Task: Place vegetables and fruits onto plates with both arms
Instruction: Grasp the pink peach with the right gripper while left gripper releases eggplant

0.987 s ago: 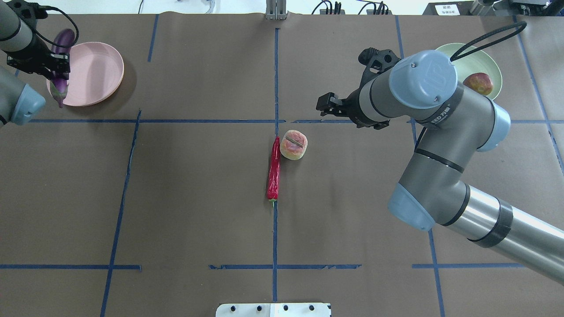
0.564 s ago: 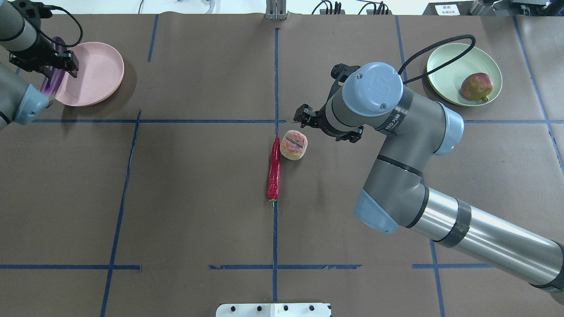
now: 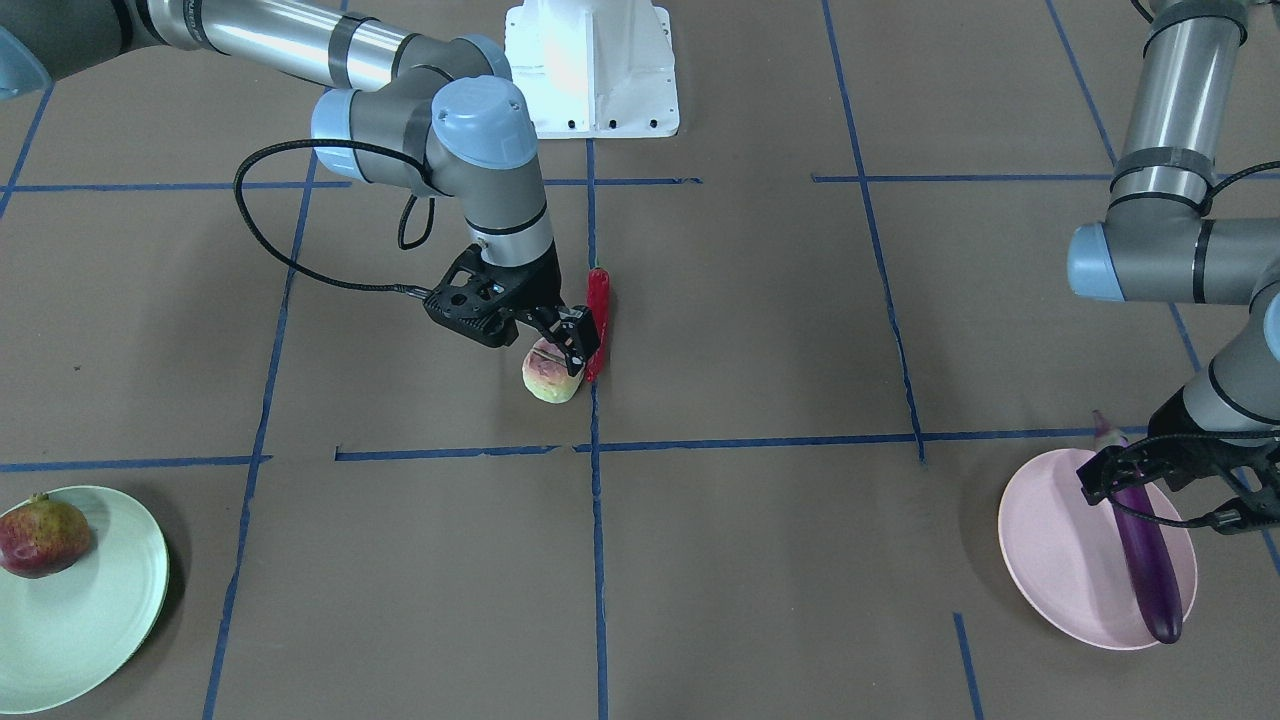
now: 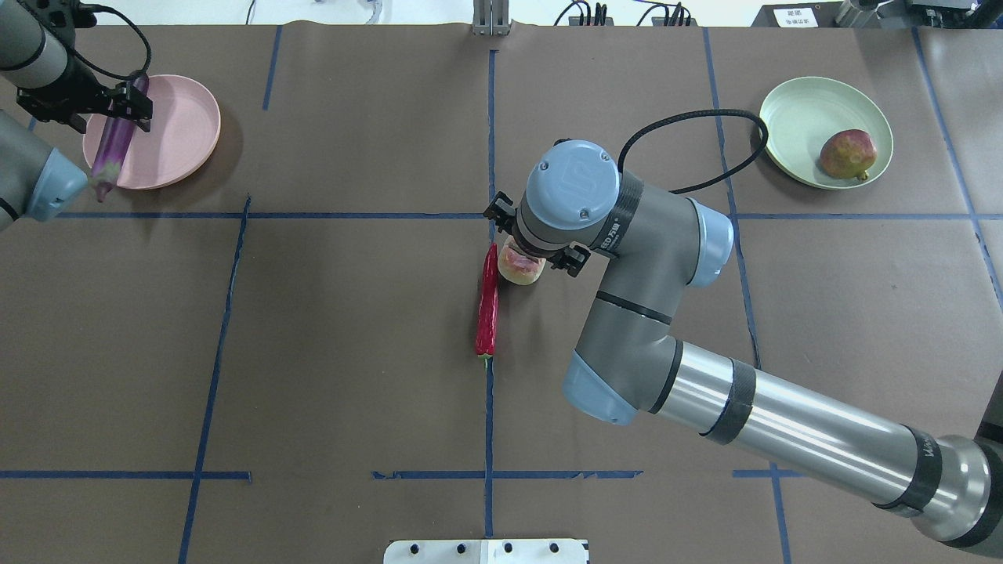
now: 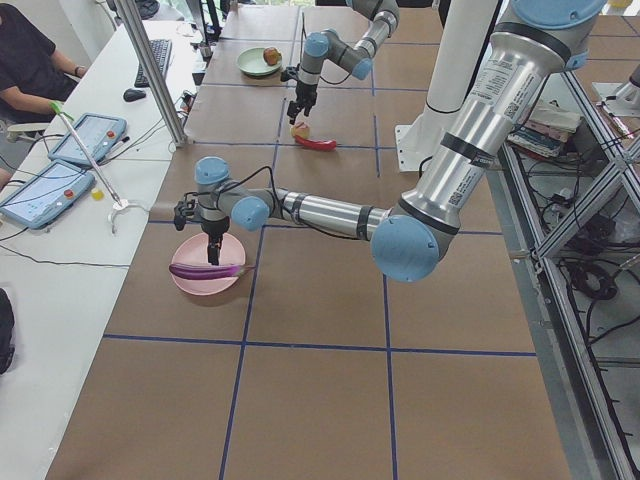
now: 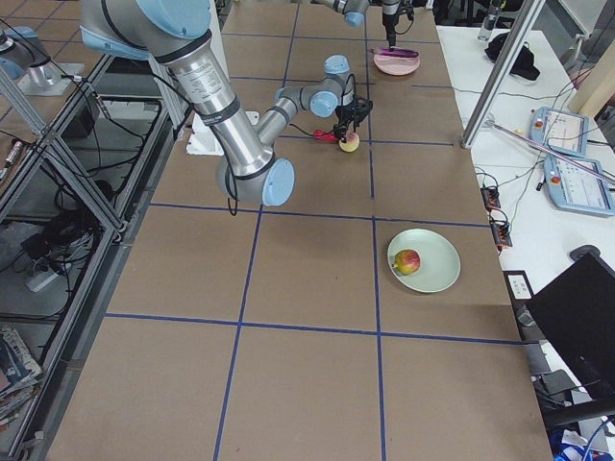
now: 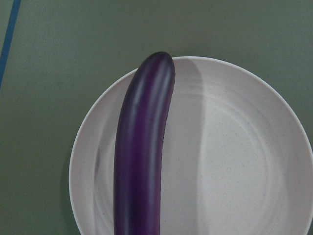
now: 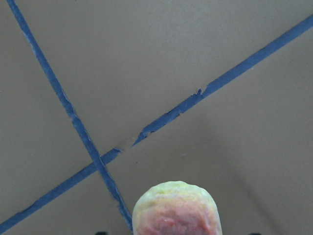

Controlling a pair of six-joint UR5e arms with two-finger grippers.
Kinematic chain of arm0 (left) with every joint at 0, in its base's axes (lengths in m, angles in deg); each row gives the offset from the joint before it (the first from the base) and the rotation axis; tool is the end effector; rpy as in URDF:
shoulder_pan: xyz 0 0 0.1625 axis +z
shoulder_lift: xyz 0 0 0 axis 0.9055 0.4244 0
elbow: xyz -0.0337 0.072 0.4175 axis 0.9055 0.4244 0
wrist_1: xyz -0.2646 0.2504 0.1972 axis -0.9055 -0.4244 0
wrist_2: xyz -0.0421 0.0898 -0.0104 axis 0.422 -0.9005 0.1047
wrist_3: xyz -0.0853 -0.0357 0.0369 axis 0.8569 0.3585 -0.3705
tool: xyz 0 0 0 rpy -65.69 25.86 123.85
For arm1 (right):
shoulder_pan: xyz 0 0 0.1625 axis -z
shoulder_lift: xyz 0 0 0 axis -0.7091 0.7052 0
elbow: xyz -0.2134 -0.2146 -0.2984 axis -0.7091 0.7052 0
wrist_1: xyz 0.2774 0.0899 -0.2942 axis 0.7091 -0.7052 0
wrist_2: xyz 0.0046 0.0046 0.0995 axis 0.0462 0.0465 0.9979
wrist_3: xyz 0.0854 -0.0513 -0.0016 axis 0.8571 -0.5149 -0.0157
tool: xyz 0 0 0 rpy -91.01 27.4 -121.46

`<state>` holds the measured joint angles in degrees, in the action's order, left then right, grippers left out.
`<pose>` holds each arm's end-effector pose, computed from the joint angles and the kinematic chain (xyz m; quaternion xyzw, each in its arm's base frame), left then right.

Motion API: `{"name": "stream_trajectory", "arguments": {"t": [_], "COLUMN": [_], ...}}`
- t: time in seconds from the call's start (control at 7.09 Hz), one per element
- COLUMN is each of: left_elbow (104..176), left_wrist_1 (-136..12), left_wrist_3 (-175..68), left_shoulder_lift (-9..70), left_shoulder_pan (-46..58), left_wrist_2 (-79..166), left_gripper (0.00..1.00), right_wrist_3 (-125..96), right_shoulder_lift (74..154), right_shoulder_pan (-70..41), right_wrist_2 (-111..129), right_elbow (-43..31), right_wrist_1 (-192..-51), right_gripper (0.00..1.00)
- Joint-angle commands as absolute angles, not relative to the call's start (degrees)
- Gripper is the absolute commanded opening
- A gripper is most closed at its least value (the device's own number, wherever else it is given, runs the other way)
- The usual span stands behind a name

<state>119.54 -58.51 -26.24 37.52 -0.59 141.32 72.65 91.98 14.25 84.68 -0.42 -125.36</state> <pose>0.2178 -0.6808 0.5188 0.0708 0.3409 -0.0798 0.9340 -0.5643 -0.4759 0.2126 -0.0048 -0.4215 0.3152 0.8503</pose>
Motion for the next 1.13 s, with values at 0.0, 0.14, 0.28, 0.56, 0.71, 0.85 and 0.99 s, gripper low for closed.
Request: {"name": "stream_trajectory", "arguments": {"t": [0.0, 0.14, 0.28, 0.56, 0.71, 0.85, 0.99], "left_elbow": [119.7, 119.8, 120.0, 120.0, 120.0, 120.1, 120.5], "left_wrist_1": [-58.5, -58.5, -58.5, -58.5, -58.5, -58.5, -58.5], "left_wrist_3": [-26.1, -26.0, -26.0, -26.0, -26.0, -26.0, -26.0], "left_shoulder_lift": [37.6, 37.6, 37.5, 37.5, 37.5, 37.5, 37.2], "left_shoulder_pan": [-0.6, -0.6, -0.6, -0.6, -0.6, -0.6, -0.6], "left_wrist_2": [141.4, 141.4, 141.4, 141.4, 141.4, 141.4, 141.4], "left_gripper": [1.0, 1.0, 1.0, 1.0, 1.0, 1.0, 1.0], "right_wrist_3": [70.0, 68.4, 67.8, 66.9, 66.3, 66.0, 64.4], "right_shoulder_lift": [92.7, 92.0, 91.8, 92.2, 92.2, 92.1, 91.6], "right_shoulder_pan": [14.8, 15.4, 16.8, 18.1, 18.1, 18.1, 18.0], "right_wrist_2": [84.0, 83.4, 81.9, 80.6, 80.1, 79.0, 78.1], "right_elbow": [-0.6, -0.5, -0.1, 0.1, 0.1, 0.2, 0.7], "right_wrist_1": [-125.9, -127.7, -127.7, -127.6, -127.7, -127.6, -127.6], "right_gripper": [1.0, 1.0, 1.0, 1.0, 1.0, 0.99, 0.99]}}
